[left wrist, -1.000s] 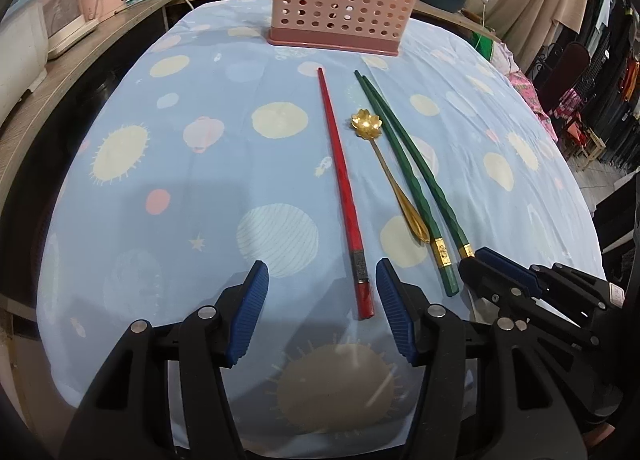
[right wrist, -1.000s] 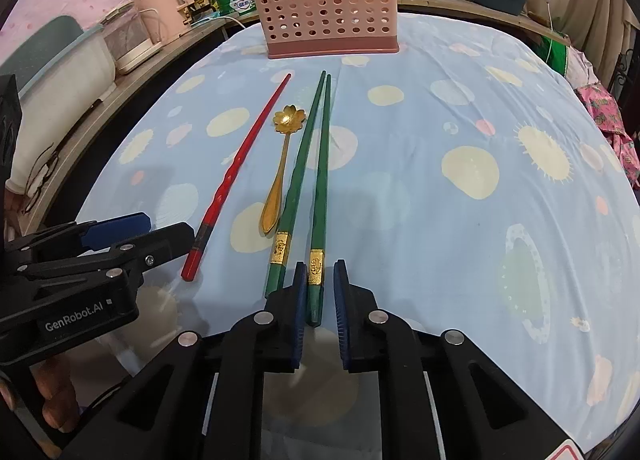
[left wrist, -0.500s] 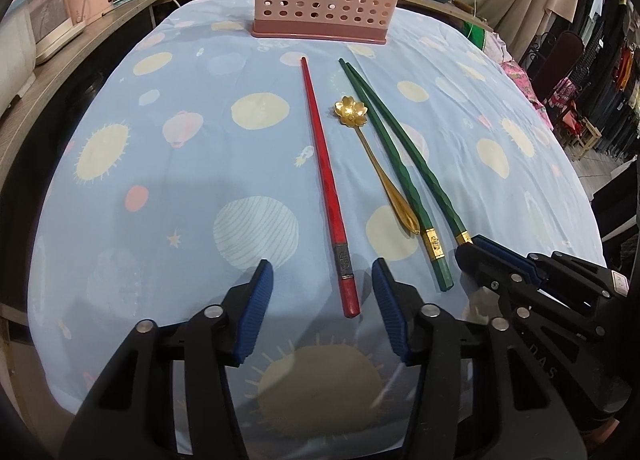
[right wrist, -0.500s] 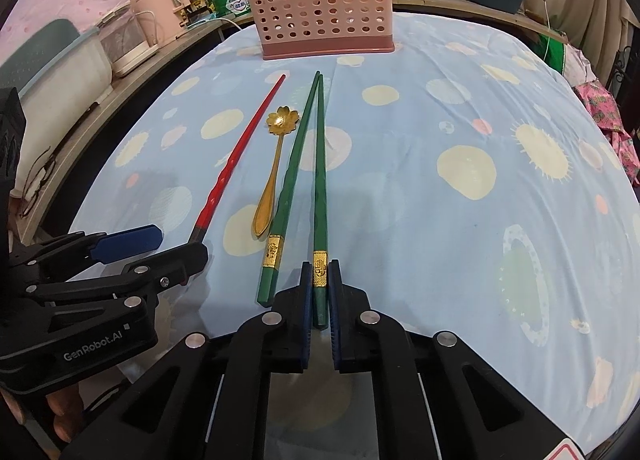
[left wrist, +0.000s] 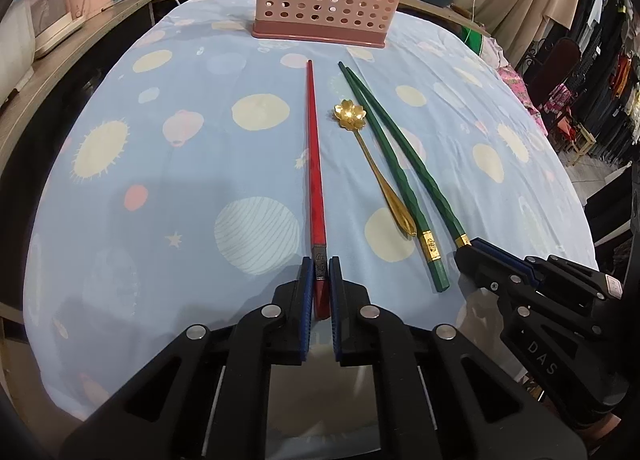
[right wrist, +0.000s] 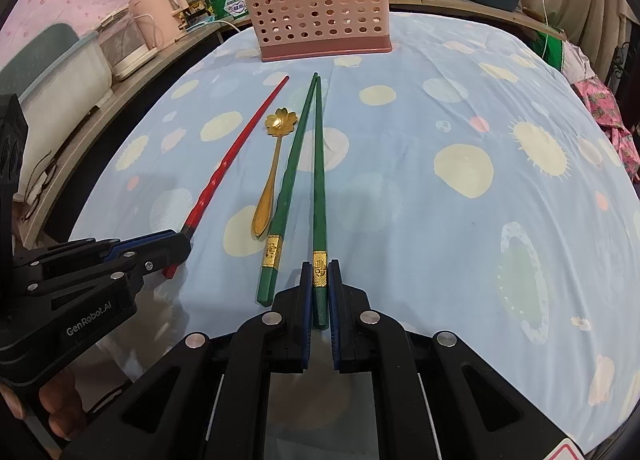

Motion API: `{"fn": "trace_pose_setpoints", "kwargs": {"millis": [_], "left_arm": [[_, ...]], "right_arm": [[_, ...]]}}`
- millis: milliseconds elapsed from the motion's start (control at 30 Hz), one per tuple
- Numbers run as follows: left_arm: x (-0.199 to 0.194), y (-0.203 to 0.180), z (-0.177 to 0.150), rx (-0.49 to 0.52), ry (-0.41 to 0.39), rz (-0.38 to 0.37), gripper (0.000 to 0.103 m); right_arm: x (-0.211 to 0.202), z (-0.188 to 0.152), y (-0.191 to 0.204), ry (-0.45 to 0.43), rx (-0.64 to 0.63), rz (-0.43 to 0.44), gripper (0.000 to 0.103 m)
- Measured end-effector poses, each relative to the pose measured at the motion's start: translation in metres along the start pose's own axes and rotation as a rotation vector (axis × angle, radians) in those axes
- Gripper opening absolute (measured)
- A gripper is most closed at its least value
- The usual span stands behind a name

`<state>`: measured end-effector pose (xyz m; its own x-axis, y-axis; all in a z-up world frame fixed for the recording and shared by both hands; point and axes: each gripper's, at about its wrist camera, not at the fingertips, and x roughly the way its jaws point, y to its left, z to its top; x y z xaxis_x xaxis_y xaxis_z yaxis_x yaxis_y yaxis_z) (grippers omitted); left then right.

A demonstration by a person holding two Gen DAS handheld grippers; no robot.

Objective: Organize utensils
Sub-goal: 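Grasp the red chopstick with the left tool while the right tool grasps a green chopstick, then lift the red and green chopsticks with both tools up over the pink holder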

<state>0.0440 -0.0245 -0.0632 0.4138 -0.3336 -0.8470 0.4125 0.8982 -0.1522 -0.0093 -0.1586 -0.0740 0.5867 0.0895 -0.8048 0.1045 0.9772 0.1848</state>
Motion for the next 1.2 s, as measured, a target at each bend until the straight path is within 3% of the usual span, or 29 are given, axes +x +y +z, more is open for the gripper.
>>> {"fn": "trace_pose_setpoints", "kwargs": {"millis": [633, 1200], "left_arm": [[-0.060, 0.012, 0.031, -0.061, -0.154, -0.009, 0.007], [-0.113, 0.017, 0.099, -0.090, -0.314, -0.022, 0.007]], "right_arm": [[-0.048, 0.030, -0.012, -0.130, 0.067, 0.026, 0.007], [-0.102, 0.097, -0.029, -0.322, 0.113, 0.043, 0.007]]}}
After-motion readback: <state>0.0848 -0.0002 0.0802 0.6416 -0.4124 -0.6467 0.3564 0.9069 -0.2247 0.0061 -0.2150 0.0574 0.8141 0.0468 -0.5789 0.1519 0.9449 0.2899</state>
